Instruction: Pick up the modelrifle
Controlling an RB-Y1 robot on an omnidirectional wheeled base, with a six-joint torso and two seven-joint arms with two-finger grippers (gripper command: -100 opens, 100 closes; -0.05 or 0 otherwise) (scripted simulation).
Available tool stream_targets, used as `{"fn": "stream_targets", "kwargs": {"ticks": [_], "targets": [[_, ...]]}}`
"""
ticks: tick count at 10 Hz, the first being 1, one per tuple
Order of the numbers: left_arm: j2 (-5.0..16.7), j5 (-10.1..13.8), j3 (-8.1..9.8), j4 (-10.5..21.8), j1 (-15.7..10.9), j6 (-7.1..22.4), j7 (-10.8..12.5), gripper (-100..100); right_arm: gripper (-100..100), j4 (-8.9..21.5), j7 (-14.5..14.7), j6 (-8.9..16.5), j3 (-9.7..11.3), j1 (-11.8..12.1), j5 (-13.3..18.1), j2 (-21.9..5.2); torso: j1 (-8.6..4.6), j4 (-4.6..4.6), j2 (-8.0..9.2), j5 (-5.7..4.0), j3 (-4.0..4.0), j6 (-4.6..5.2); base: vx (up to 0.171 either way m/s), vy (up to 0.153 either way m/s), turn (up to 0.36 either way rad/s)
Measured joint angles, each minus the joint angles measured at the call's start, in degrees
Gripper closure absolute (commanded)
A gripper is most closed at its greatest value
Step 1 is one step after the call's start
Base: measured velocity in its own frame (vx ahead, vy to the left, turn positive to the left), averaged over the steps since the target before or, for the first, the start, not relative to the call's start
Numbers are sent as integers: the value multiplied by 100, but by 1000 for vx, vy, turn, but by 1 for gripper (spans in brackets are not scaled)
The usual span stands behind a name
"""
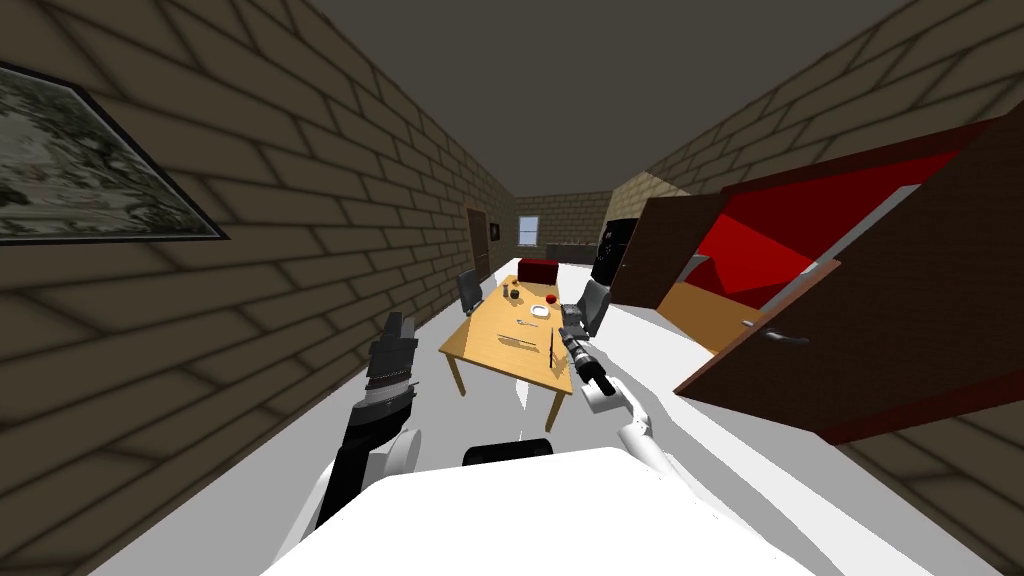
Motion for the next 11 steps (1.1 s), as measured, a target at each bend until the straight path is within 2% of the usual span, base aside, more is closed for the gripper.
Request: {"fn": "stream_targets", "kwargs": {"ticks": [4, 6, 8, 9, 11], "targets": [[0, 0, 0, 0, 0, 0, 0, 0, -100, 664, 368, 498, 49, -381, 79, -54, 1, 0, -3, 0, -2, -1, 13, 12, 64], [0, 0, 0, 0, 0, 0, 0, 0, -100, 1042, 500, 663, 72, -569, 94, -92, 0, 0, -1, 0, 0, 0, 9, 8, 55], [0, 0, 0, 0, 0, 0, 0, 0, -100, 1173, 655, 935, 93, -673, 154, -47, 3, 0, 0, 1, 0, -1, 14, 15, 86], [0, 0, 0, 0, 0, 0, 0, 0, -100, 1337, 773, 1116, 115, -818, 180, -49, 5, 0, -4, 1, -2, -1, 18, 10, 36], [0, 0, 0, 0, 0, 0, 0, 0, -100, 1554, 918, 1380, 156, -961, 190, -77, 1, 0, -3, 1, -2, 0, 17, 7, 45]]}}
